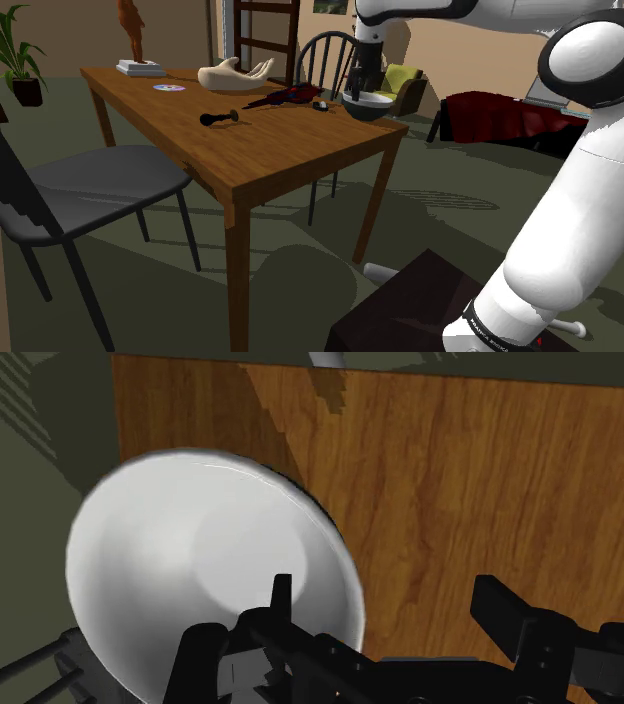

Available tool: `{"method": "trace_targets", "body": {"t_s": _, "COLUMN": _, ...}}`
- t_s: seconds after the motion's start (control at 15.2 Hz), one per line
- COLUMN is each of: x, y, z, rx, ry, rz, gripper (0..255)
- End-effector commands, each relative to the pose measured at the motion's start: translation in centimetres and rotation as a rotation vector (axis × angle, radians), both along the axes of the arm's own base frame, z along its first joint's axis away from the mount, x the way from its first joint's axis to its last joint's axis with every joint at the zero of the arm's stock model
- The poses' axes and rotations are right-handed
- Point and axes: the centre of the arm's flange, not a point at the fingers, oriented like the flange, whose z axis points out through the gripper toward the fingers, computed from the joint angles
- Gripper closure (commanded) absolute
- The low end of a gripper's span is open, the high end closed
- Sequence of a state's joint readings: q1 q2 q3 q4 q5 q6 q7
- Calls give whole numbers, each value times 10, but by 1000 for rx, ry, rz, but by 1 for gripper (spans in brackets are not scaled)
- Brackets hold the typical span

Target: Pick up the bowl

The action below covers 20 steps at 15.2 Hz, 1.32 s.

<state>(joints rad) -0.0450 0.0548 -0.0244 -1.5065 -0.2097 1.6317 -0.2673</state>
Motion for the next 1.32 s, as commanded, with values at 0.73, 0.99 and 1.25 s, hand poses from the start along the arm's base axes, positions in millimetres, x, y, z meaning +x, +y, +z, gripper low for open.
{"method": "trace_targets", "body": {"t_s": 0.73, "x": 36, "y": -7, "z": -44, "rx": -36, "ry": 13, "rz": 6, "gripper": 255}}
{"method": "trace_targets", "body": {"t_s": 0.99, "x": 36, "y": -7, "z": -43, "rx": -36, "ry": 14, "rz": 6, "gripper": 255}}
{"method": "trace_targets", "body": {"t_s": 1.25, "x": 36, "y": -7, "z": -43, "rx": -36, "ry": 14, "rz": 6, "gripper": 255}}
